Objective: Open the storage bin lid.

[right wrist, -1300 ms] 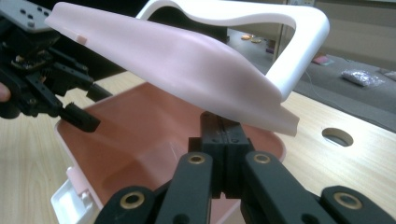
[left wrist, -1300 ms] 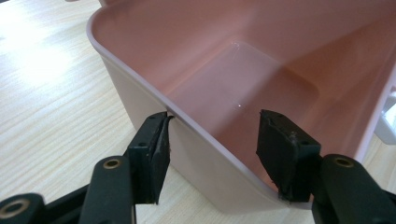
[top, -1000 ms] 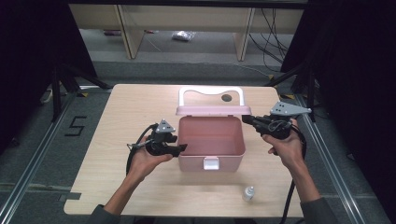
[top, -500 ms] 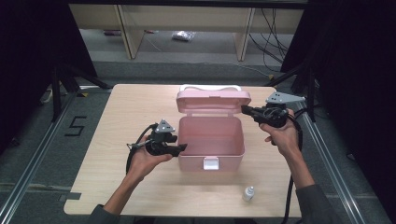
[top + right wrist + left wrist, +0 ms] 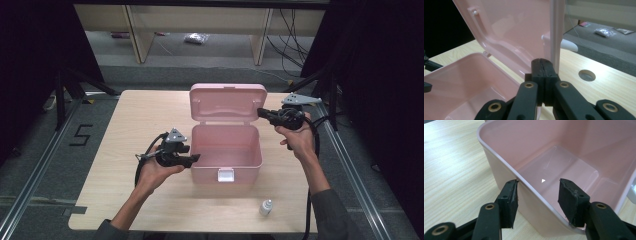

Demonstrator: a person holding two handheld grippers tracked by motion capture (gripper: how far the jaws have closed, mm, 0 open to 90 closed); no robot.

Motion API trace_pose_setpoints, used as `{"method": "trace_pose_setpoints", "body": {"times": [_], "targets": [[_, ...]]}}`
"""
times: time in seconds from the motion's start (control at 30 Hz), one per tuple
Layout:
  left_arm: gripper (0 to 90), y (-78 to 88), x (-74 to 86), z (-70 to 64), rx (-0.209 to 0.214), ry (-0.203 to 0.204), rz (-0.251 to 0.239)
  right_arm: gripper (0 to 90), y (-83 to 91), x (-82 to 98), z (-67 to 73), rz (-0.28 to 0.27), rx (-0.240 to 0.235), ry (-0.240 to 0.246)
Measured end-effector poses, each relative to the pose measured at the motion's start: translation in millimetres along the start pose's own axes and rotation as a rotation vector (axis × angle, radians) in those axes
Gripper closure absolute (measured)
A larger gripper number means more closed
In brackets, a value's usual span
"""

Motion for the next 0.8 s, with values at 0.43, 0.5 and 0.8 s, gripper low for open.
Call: {"method": "trace_pose_setpoints", "body": {"times": [0.43, 0.5, 0.8], "targets": [[49.4, 0.1, 0.7, -1.1, 0.001, 0.017, -0.003, 90.0, -15.7, 7.9, -12.4, 0.034, 0.033, -0.044], [49.3, 0.0, 1.0, -1.0, 0.001, 0.019, -0.007, 90.0, -17.8, 8.4, -14.1, 0.034, 0.034, -0.046], [48.8, -0.3, 1.4, -0.7, 0.012, 0.028, -0.025, 90.0, -22.6, 10.1, -20.6, 0.047, 0.046, -0.047]]}}
Point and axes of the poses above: each handheld gripper's, and its own axes: y roughly backward along the jaws, x roughly out of its underside, z roughly to its left, the point moved 7 cm from there along -y, roughly forward along the jaws, and after that the axes turned 5 degrees about -y, right-handed, at the moved point
